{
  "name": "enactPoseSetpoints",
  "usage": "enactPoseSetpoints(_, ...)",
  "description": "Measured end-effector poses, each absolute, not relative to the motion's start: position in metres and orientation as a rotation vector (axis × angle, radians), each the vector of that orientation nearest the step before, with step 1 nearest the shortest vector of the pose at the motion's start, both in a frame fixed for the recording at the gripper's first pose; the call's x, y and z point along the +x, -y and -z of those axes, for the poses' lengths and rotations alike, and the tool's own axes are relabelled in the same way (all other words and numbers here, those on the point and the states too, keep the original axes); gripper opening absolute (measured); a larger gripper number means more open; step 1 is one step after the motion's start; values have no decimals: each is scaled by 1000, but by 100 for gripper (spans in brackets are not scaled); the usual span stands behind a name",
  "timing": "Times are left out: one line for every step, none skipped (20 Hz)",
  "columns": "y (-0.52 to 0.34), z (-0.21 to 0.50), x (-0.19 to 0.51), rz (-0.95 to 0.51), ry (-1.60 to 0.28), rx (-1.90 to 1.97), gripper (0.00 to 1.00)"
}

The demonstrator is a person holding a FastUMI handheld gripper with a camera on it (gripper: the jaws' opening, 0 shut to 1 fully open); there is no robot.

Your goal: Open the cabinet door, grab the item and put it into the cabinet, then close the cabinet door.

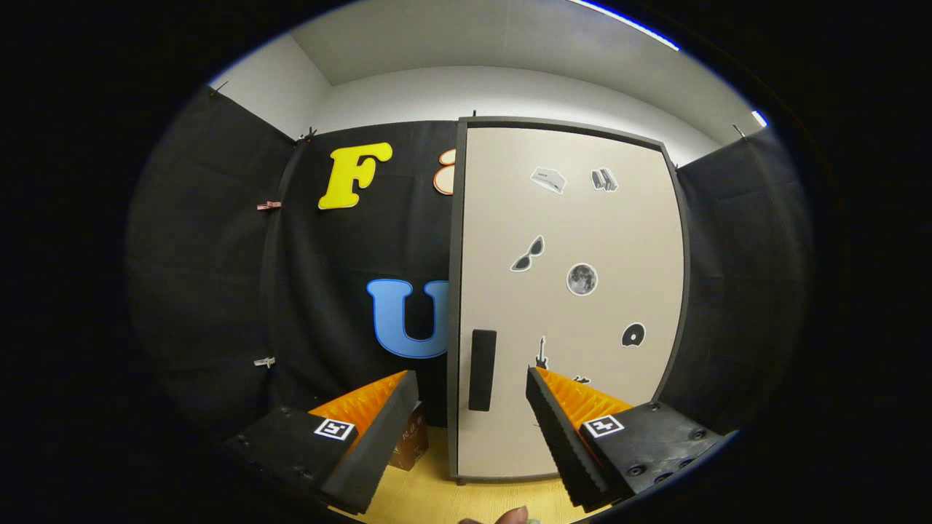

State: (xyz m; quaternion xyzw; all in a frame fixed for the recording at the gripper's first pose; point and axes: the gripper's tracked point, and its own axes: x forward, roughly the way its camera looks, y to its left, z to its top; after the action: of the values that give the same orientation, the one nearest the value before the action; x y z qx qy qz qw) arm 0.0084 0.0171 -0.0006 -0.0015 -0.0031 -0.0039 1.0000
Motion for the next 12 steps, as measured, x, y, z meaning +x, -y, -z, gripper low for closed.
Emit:
enactPoseSetpoints(-17,3,9,8,3,-7,98)
enactPoseSetpoints(-19,7,11,1,-6,-8,97)
enactPoseSetpoints(-22,10,13,-9,-14,-7,97)
enactPoseSetpoints(-25,14,17,-18,-22,-5,98)
enactPoseSetpoints(-27,18,22,-23,-26,0,98)
enactPoseSetpoints(-31,22,28,-29,-30,12,98)
enactPoseSetpoints(-32,26,35,-29,-34,24,98)
enactPoseSetpoints(-31,31,44,-23,-45,36,97)
enactPoseSetpoints(-28,35,54,-9,-51,44,97)
enactPoseSetpoints(-25,37,63,3,-51,46,98)
enactPoseSetpoints(-22,37,74,14,-42,45,98)
enactPoseSetpoints(-19,40,84,22,-42,46,98)
